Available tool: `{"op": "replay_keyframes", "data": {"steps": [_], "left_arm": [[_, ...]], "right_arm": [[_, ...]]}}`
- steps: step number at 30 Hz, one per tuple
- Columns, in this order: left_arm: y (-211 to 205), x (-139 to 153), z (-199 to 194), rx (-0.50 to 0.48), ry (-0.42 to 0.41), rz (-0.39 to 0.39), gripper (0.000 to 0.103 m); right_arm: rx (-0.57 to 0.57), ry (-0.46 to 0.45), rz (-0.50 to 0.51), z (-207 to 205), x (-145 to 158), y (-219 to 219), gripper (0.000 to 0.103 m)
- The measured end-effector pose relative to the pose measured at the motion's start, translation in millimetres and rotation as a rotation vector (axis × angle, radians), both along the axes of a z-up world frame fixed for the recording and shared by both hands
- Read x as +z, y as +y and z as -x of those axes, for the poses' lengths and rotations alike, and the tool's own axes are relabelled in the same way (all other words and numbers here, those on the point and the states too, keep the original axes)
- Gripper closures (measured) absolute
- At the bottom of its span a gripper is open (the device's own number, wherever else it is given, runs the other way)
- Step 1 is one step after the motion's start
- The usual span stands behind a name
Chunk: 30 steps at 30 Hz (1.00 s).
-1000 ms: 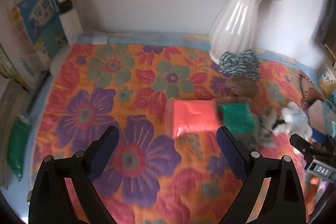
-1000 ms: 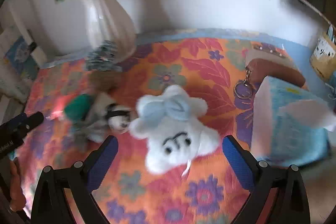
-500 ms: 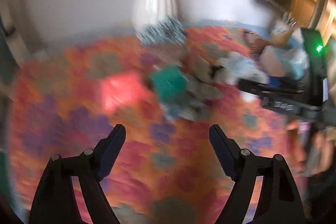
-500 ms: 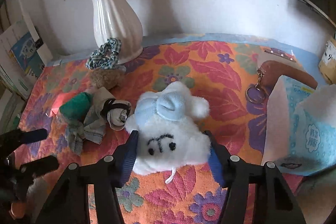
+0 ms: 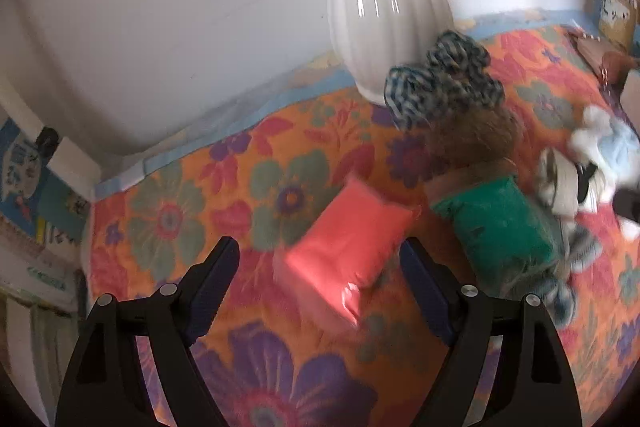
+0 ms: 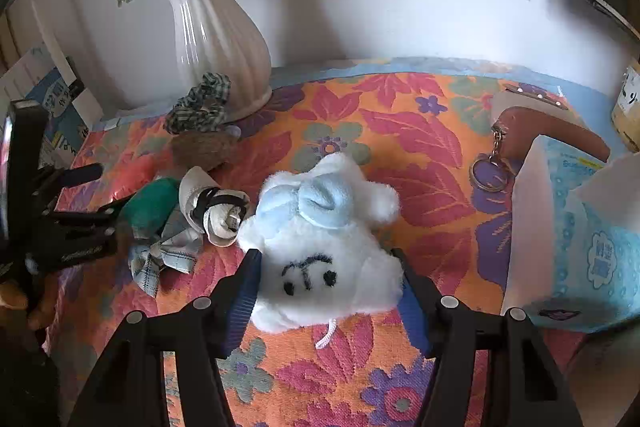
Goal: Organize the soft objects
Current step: 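Grasp the pink sand bag with the left gripper while the right gripper grasps the white plush bunny, then lift and carry the pink bag and white bunny toward the glass bowl with both grippers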
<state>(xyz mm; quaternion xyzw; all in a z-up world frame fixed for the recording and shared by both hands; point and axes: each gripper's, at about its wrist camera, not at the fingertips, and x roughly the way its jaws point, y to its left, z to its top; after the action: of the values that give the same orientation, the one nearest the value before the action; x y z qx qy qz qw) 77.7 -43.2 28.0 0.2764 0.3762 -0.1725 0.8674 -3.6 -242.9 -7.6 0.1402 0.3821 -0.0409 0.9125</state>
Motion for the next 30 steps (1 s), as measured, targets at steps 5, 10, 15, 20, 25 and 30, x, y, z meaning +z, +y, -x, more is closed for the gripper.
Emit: {"op": "replay_keyframes", "data": {"steps": [5, 10, 15, 20, 25, 30], "left_arm": [[3, -2, -16, 0.006, 0.056, 0.146, 0.047], [17, 2, -15, 0.041, 0.104, 0.246, 0.068], [26, 10, 21, 0.056, 0.089, 0.270, 0.068], [39, 20, 77, 0.059, 0.074, 0.330, 0.068], [45, 13, 134, 0.031, 0.098, 0.407, 0.068], [40, 3, 160, 0.007, 0.105, 0.460, 0.068]], "right_arm": [[0.007, -0.008, -0.033, 0, 0, -3, 0.038], [0.012, -0.037, -0.054, 1, 3, -7, 0.049], [0.028, -0.092, -0.047, 9, 9, -4, 0.051], [0.032, -0.155, 0.039, 22, 19, 10, 0.051], [0.011, -0.137, 0.065, 49, 19, 23, 0.051], [-0.027, -0.115, 0.002, 113, 14, 33, 0.051]]}}
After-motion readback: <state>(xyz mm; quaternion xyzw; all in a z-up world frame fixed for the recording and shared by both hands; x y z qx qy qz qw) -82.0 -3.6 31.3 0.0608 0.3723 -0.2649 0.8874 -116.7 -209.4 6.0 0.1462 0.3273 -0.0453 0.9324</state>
